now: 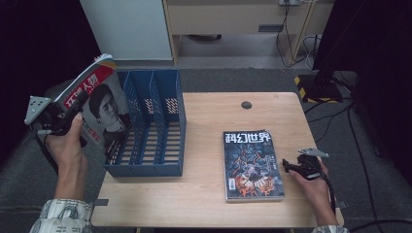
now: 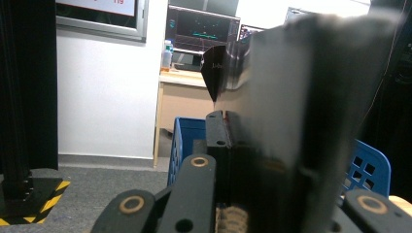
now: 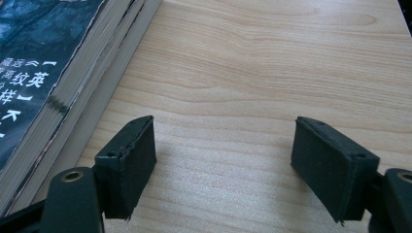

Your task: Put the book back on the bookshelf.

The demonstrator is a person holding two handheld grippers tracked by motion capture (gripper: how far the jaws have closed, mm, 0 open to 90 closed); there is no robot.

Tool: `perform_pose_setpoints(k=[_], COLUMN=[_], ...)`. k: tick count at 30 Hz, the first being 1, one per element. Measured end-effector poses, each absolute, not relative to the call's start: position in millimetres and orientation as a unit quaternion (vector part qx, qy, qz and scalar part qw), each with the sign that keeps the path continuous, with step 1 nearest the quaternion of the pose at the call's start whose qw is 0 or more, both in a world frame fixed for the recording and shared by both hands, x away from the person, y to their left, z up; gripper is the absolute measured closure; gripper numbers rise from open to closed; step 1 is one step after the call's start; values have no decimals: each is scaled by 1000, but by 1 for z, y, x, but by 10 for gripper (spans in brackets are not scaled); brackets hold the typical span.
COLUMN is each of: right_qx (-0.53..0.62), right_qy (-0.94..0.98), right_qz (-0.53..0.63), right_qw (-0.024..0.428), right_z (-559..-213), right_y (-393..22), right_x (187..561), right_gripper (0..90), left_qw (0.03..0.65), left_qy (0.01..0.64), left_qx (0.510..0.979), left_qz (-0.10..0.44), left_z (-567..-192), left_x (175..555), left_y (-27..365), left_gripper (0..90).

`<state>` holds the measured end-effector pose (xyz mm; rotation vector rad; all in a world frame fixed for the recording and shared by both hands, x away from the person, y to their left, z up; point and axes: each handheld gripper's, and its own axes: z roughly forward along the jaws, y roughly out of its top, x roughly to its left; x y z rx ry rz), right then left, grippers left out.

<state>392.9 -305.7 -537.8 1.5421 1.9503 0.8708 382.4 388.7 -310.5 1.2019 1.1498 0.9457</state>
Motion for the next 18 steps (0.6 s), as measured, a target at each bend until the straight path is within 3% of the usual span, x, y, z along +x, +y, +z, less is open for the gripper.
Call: perform_pose_setpoints(k=[18], right_qx=[566], right_qy=[717], right_qz=[319], right_qw=[250], right_z=[-538], right_y=[-306], right_x=[393], right_gripper=[245], left_qw=[579], left_qy=[489], left_qx=[511], left_qz=[406], left_z=[-324], left_x=[383], left_y=[390], left_gripper=[867])
